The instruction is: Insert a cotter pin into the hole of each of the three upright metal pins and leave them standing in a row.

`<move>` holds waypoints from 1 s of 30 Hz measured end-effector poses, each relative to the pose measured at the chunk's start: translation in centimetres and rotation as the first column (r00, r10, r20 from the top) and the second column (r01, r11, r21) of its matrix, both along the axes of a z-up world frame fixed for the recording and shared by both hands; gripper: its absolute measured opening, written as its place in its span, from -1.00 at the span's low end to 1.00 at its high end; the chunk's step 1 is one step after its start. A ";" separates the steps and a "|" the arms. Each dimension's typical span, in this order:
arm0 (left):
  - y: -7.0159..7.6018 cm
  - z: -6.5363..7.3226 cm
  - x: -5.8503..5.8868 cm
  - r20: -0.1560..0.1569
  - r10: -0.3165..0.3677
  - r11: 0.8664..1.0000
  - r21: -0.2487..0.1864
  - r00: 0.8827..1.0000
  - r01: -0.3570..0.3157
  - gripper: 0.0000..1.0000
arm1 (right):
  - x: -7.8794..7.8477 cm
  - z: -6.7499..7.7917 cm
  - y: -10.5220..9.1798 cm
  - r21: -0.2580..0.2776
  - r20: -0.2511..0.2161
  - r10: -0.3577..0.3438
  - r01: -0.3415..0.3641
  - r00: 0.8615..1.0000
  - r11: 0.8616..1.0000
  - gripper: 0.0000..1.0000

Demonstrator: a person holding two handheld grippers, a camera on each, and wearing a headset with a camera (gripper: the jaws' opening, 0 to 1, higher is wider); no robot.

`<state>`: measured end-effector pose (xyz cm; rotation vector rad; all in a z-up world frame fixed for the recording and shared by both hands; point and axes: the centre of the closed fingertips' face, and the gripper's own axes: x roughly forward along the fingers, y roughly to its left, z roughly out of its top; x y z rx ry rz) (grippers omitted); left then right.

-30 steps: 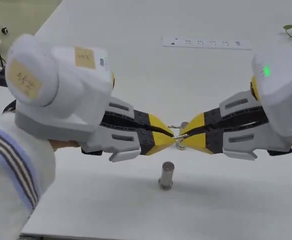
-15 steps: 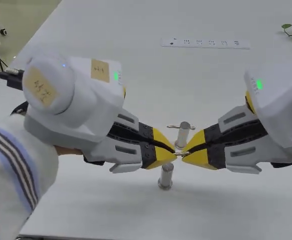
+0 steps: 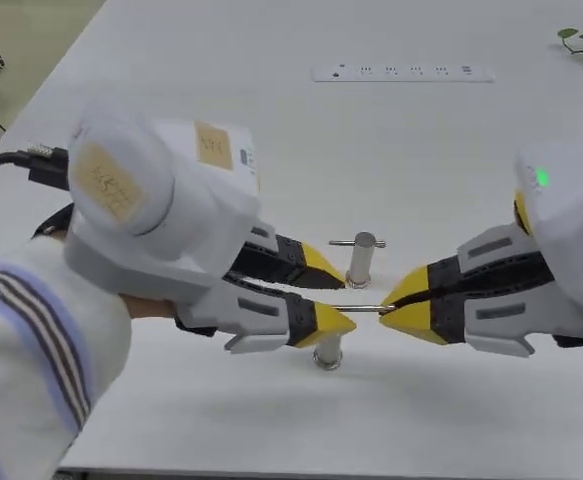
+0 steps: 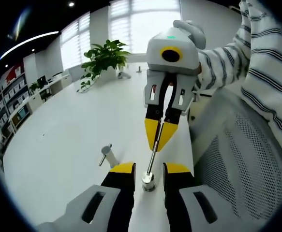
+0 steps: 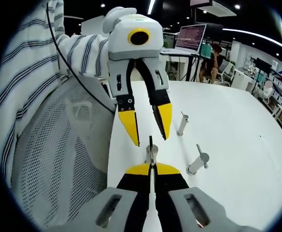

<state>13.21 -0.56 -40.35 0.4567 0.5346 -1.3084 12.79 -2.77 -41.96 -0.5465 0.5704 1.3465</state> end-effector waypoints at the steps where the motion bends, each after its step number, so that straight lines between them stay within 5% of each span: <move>1: 0.1 -0.1 0.0 -0.002 0.001 1.000 0.003 1.000 -0.001 -0.60 | 0.0 -0.1 -0.1 0.001 -0.001 -0.006 0.006 1.000 1.000 -1.00; 5: 0.2 -0.8 -0.1 -0.012 0.003 1.000 0.022 1.000 -0.003 -0.66 | -0.1 -0.7 -0.7 0.005 -0.015 -0.031 0.031 0.999 0.999 -1.00; 8: 0.1 -1.4 -0.4 -0.054 0.011 0.999 0.032 0.999 -0.009 -0.66 | -0.1 -1.5 -1.2 -0.008 -0.024 -0.043 0.043 0.999 0.999 -1.00; 30: 0.4 -3.4 0.2 -0.015 0.002 0.993 0.119 1.000 -0.001 -0.80 | -0.2 -2.6 -1.1 -0.037 -0.042 -0.044 0.043 0.998 0.998 -1.00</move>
